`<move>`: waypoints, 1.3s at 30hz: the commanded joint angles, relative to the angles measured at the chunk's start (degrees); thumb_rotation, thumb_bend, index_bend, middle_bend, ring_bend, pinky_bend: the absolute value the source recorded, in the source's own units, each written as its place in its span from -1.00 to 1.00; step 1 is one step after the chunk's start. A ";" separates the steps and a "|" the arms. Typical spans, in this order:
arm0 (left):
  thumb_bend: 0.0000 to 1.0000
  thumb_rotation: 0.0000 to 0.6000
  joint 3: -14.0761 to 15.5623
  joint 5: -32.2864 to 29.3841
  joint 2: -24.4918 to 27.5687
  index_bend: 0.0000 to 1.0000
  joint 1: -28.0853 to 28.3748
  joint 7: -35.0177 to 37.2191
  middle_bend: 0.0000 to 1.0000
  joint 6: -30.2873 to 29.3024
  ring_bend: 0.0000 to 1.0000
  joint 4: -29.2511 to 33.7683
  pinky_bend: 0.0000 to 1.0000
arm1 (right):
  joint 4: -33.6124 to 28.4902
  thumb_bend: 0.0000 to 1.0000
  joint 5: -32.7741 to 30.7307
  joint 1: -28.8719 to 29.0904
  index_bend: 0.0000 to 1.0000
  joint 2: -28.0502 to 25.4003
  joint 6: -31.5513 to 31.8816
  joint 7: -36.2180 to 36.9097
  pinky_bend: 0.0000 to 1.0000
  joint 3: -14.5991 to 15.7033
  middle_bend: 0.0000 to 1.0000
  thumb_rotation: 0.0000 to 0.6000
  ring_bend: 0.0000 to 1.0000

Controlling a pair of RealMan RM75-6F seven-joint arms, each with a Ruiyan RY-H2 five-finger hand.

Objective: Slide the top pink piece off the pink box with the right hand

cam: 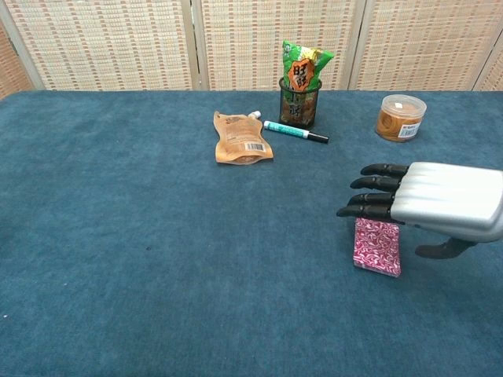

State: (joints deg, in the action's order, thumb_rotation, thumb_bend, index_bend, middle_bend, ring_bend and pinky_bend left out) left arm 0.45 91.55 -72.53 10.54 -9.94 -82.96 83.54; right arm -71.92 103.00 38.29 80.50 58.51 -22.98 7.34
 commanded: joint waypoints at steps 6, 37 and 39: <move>-0.05 1.00 -0.17 -0.12 -0.05 -1.00 -0.03 -0.67 -0.82 -0.06 -0.76 0.35 -0.59 | 4.14 -0.56 -2.01 0.03 -0.91 -3.13 0.68 3.32 -0.96 -1.60 -0.79 1.00 -0.97; -0.05 1.00 -0.23 -0.30 -1.21 -1.00 -0.33 -3.78 -0.80 -0.04 -0.75 0.56 -0.60 | 24.01 -0.56 -0.05 -1.84 -0.55 3.34 2.58 14.24 -0.92 1.85 -0.63 1.00 -0.95; -0.05 1.00 -0.24 -0.33 -1.19 -1.00 -0.29 -3.71 -0.80 0.06 -0.75 0.54 -0.60 | 24.15 -0.56 -0.12 -1.73 -0.52 3.57 2.41 14.41 -0.91 1.83 -0.62 1.00 -0.94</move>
State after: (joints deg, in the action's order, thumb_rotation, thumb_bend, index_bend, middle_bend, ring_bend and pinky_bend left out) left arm 0.22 91.22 -73.72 10.25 -13.65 -82.91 84.08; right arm -47.80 102.89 36.53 84.04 60.96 -8.59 9.18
